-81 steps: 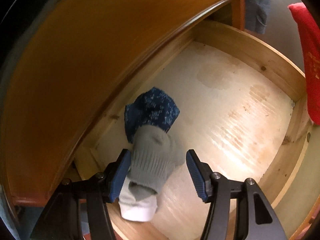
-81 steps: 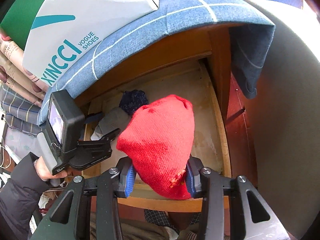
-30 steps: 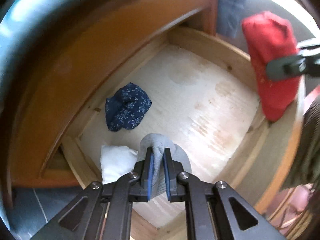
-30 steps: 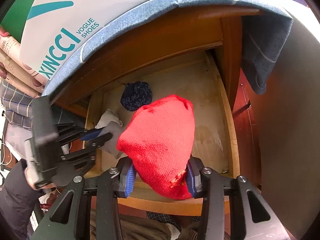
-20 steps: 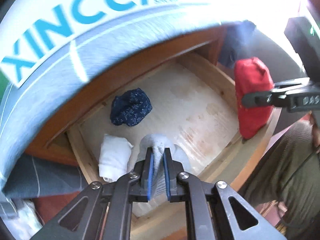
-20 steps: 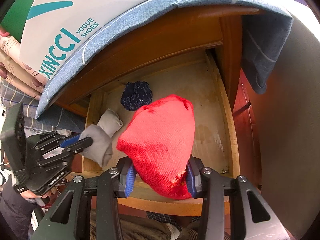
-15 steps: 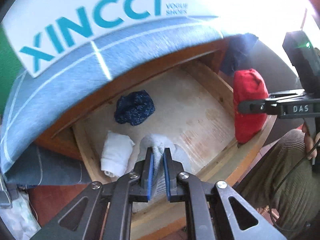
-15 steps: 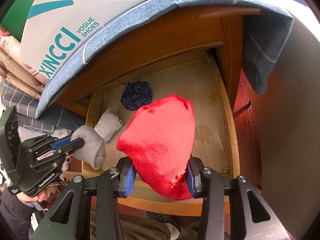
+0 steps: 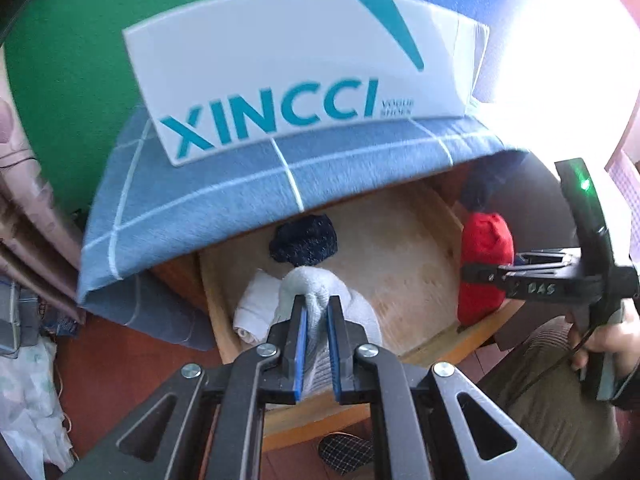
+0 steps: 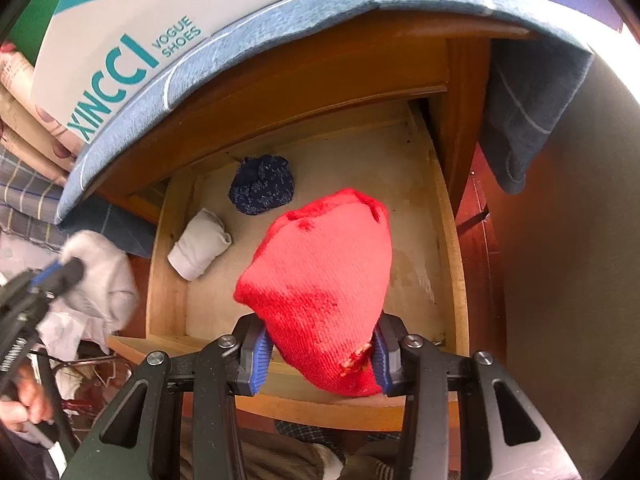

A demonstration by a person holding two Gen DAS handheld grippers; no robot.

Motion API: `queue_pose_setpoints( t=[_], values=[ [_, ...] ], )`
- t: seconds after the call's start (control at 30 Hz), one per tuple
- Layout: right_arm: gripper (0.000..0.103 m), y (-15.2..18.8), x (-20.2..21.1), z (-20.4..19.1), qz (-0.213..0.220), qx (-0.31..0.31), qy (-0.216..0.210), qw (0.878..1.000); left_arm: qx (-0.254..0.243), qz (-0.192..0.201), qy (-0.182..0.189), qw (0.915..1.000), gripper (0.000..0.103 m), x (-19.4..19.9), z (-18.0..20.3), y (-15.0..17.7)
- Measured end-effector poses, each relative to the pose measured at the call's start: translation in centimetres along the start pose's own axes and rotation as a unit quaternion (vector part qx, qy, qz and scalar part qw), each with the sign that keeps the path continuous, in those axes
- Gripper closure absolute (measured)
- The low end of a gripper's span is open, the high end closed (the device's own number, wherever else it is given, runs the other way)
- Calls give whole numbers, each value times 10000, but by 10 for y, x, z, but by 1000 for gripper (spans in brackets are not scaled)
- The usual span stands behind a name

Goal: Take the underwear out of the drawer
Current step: 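Lift the grey sock with the left gripper and carry it into the shoe box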

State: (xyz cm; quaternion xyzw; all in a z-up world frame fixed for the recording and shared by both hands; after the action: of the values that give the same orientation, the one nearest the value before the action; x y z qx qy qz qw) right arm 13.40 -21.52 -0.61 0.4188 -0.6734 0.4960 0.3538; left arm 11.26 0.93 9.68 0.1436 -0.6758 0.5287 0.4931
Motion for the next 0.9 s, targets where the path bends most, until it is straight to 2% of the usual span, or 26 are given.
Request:
queue_pose_setpoints(
  t=[0.23, 0.57, 0.8, 0.9],
  values=[
    [65, 0, -6, -3, -90, 184, 321, 9993, 265, 267, -124, 9992, 94, 41, -3, -24],
    [66, 3, -12, -17, -148, 597, 680, 9958, 271, 716, -334, 9965, 94, 99, -5, -67],
    [66, 4, -12, -18, -166, 607, 634, 9960, 282, 1145, -334, 9925, 94, 146, -10, -119],
    [66, 4, -11, -17, -164, 594, 614, 9962, 159, 1378, -523, 9890, 94, 167, -12, -150]
  ],
)
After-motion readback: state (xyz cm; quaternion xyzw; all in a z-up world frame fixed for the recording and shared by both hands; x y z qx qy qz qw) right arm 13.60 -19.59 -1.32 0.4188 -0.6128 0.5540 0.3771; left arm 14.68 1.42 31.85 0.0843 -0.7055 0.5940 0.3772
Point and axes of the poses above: each gripper's, at about its wrist camera, not at the fingertips, and x roughly against the way its jaws point, z to its right, y to its underside, the point moved 5 cm from there along -x, roughly the way its jaws point, and after that the axes turned 4 degrees about y, right-handed, at the moved point
